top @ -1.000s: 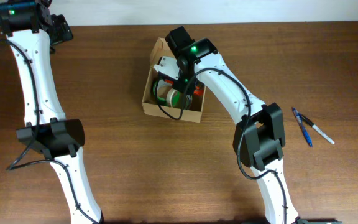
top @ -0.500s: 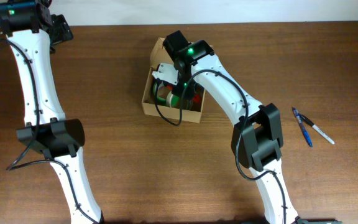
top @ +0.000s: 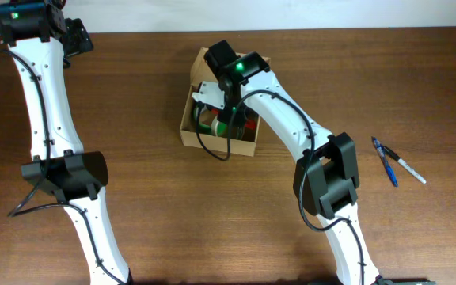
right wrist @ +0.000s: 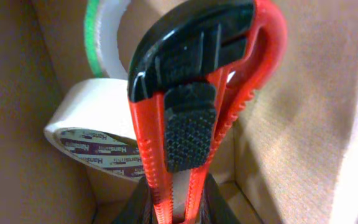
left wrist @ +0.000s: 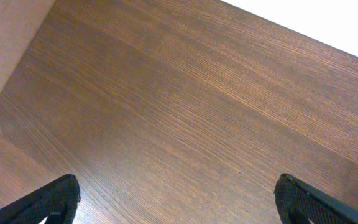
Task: Pack container
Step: 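Lower the red box cutter into the box and open the right gripper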
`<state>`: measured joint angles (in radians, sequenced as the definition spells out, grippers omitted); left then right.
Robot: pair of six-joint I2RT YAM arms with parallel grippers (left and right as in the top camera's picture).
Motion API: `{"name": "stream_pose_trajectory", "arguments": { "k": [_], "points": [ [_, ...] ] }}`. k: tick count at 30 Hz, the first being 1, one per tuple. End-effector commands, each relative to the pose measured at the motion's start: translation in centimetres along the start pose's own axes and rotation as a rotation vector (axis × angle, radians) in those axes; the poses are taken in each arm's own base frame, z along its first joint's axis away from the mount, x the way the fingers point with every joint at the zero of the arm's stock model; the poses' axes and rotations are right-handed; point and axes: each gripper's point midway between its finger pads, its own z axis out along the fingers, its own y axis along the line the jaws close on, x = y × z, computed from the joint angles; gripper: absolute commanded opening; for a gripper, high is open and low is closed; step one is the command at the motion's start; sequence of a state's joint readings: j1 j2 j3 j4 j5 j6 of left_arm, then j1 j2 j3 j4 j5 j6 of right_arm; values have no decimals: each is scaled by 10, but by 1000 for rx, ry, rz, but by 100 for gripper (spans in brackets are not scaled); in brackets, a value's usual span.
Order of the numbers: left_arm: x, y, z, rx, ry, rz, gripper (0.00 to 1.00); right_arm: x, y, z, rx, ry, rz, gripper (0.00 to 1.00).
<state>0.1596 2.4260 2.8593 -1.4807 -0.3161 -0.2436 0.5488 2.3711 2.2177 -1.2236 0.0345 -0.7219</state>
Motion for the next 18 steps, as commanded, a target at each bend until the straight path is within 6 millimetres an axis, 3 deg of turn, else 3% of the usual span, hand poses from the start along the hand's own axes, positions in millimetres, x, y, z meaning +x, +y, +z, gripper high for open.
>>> {"name": "stream_pose_trajectory", "arguments": {
  "k": [1,8,18],
  "points": [
    [2,2,7,-1,13,-13,100,-12,4,-41,56,-55,-20,15],
    [2,2,7,-1,13,-13,100,-16,7,-63,78,-85,16,14],
    [2,2,7,-1,13,-13,100,-24,29,-63,17,-99,-7,14]
  ]
}}
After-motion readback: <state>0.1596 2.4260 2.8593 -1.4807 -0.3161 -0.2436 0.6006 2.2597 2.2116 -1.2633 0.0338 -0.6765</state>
